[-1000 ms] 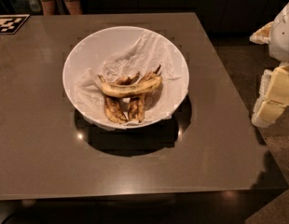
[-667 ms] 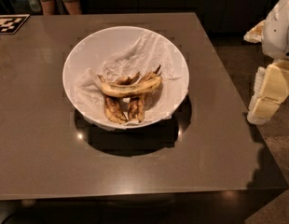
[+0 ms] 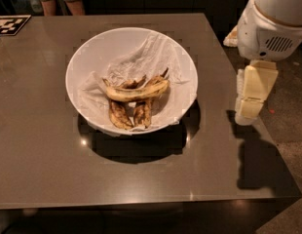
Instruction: Pick banana from white bowl
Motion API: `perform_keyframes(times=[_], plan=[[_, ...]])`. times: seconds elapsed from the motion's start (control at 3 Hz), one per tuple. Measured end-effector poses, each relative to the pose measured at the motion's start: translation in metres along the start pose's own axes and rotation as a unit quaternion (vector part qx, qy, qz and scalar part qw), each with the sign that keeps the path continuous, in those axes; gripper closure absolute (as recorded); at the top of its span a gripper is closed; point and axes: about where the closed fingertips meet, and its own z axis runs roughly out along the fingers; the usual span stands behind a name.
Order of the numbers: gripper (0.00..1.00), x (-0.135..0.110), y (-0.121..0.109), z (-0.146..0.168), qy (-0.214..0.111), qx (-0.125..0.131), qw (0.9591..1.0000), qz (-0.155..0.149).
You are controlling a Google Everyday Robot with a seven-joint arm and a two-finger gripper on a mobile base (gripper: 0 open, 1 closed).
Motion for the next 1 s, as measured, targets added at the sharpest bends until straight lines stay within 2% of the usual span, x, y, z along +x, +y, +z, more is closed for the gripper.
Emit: perform_keyframes(times=[0.33,0.67,1.0], plan=[[0.00,-0.003,-0.003,-0.001,-0.004,0.008,1.0000,-0.001],[0.00,-0.042,-0.011,-0.001,-0.006,0.010,0.9994,-0.034],[0.00,-0.097,-0.024,0.008,0.004,-0.001,0.9966,-0.083]])
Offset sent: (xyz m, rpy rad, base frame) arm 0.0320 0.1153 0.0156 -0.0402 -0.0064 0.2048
